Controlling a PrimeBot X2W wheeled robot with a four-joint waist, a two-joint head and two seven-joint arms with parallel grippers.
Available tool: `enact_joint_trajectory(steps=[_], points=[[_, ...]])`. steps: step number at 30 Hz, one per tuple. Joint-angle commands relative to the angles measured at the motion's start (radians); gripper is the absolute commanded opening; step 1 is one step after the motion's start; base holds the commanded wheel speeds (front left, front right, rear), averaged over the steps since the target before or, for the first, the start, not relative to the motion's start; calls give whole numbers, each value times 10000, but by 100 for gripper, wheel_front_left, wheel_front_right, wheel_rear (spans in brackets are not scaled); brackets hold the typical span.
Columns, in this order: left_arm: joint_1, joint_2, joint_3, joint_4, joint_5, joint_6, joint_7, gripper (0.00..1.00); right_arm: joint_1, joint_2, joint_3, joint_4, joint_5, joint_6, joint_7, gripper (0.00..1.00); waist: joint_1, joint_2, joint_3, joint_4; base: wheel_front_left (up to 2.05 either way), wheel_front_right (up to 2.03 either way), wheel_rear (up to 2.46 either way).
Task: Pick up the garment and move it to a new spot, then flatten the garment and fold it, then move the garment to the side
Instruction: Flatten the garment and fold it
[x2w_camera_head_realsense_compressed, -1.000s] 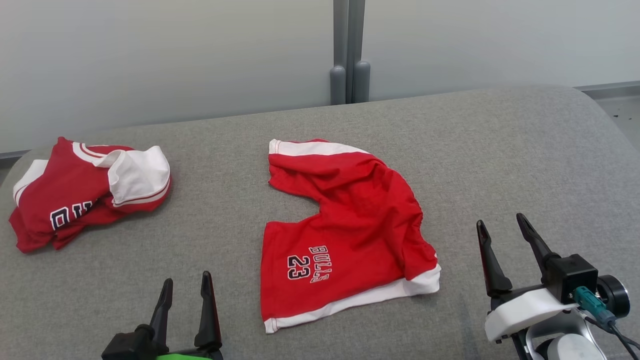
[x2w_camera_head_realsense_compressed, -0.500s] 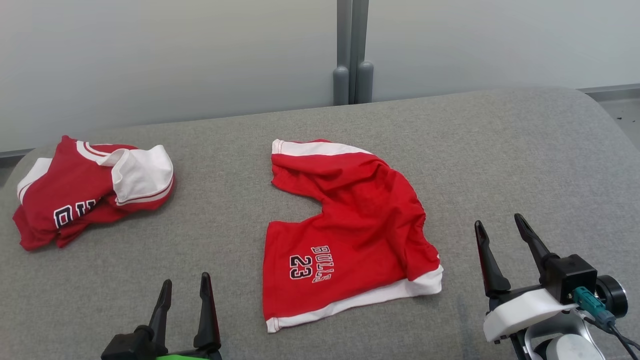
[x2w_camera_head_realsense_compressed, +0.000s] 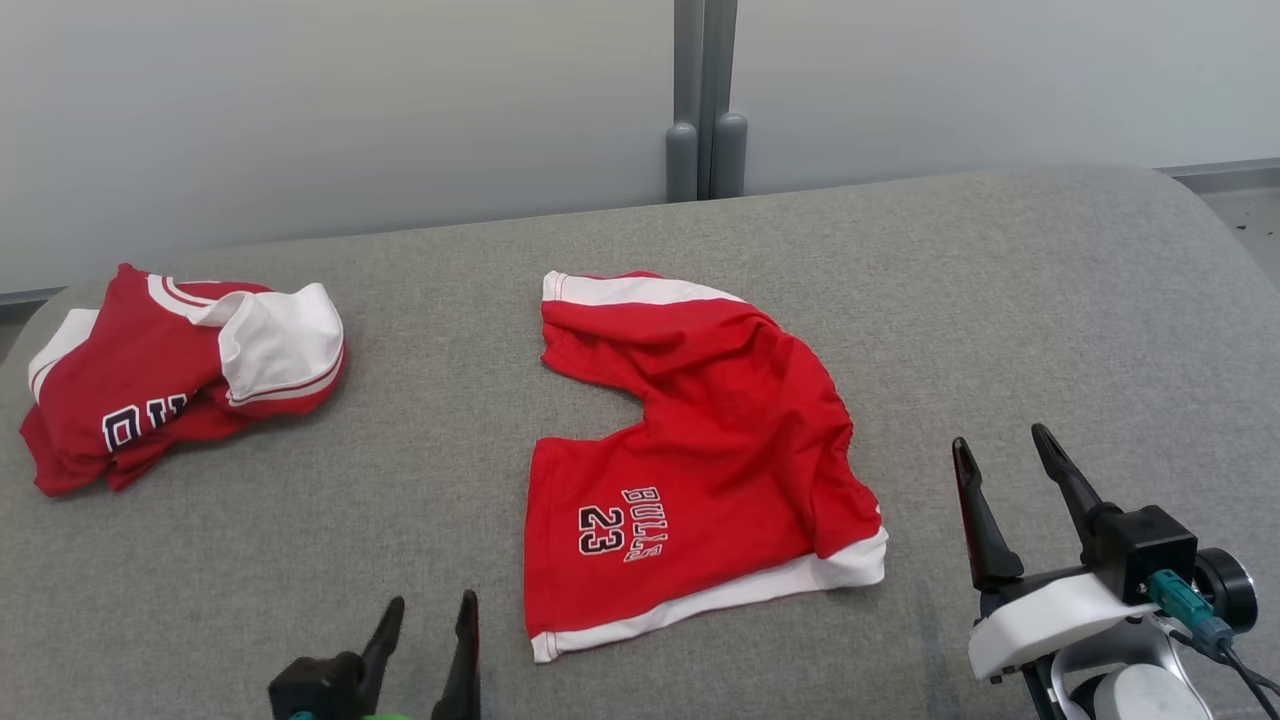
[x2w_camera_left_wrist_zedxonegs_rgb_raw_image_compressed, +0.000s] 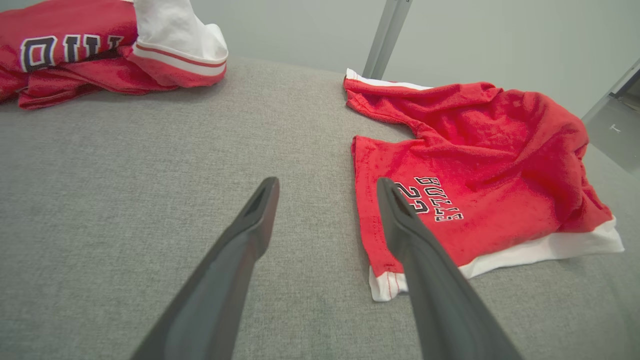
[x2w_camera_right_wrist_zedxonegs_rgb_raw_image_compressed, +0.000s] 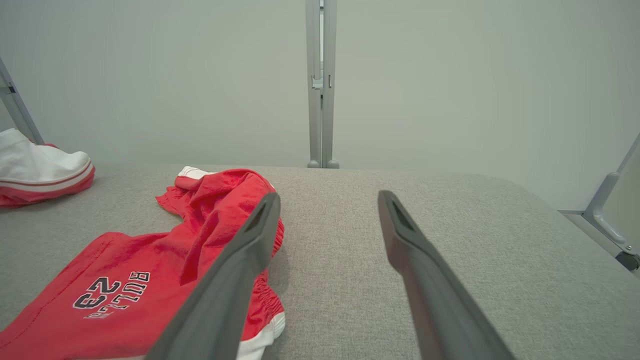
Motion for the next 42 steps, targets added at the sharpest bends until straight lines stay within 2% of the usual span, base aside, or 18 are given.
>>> enact_joint_trajectory(steps=[1, 6, 11, 25, 42], points=[[52, 86, -74, 45, -28, -84, 147, 100, -58, -34, -4, 26, -70, 1, -56, 100, -1, 0, 18, -3, 0, 0, 0], [15, 246, -709, 336, -128, -585, 1199, 100, -94, -36, 37, 126, -33, 1, -93, 100, -1, 0, 87, -63, 0, 0, 0], [-88, 241, -1106, 819, -176, -828, 1557, 100, -175, -36, 62, 228, -43, 1, -143, 100, -1, 0, 128, -174, 0, 0, 0], [-1321, -158, -1420, 3365, -626, -1100, 761, 100, -243, -36, 179, 286, -156, 1, -56, 100, -1, 0, 139, -589, 0, 0, 0], [-1990, -313, -1880, 4495, -1010, -1287, -359, 100, -199, -34, 216, 208, -235, 1, 53, 100, -1, 0, 144, -837, 0, 0, 0]])
